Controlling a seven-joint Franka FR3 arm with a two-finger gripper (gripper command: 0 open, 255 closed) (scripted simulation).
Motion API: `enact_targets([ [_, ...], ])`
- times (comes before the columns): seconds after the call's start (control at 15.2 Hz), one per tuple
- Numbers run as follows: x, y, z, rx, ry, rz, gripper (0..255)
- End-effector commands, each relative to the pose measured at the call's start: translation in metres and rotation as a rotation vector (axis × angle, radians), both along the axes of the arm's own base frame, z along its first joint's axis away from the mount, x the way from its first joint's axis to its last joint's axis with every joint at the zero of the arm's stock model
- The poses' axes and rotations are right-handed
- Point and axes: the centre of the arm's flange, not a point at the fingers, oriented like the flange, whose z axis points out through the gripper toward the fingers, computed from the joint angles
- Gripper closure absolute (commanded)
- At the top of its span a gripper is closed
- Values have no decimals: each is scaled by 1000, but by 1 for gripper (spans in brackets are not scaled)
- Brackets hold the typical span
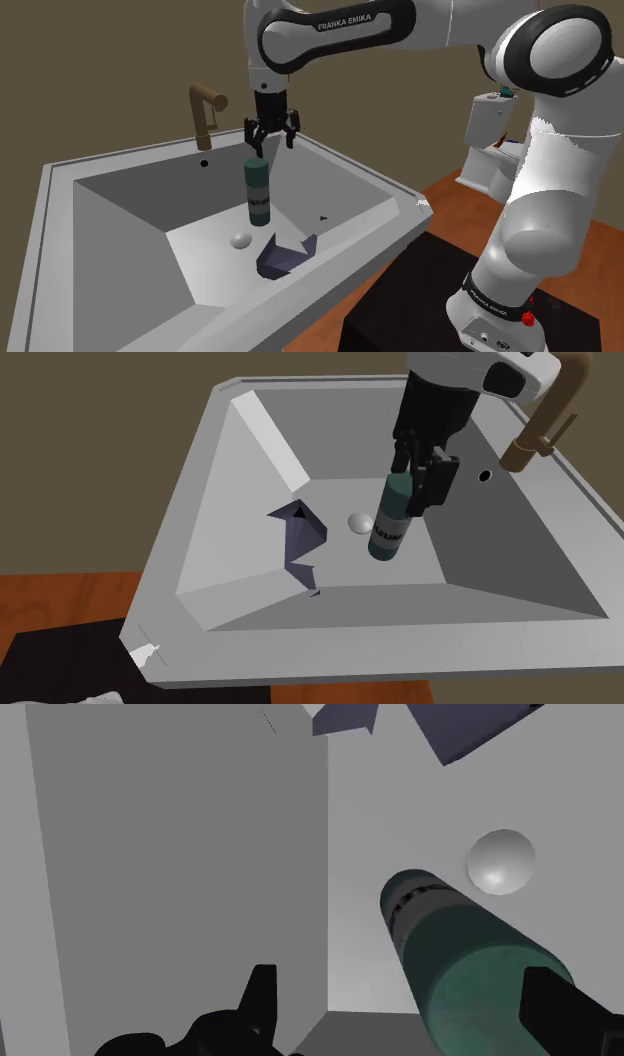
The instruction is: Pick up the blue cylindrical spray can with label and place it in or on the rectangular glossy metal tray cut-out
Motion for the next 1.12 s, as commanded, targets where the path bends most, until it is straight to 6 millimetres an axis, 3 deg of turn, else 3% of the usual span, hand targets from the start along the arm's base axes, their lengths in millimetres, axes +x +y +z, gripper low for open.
enact_targets([
  [0.0,20,15,-8,9,9,0,0],
  [0.2,48,40,-18,22,20,1,0],
  [0.66,46,39,-55,22,20,1,0],
  [1.06,46,39,-58,22,20,1,0],
])
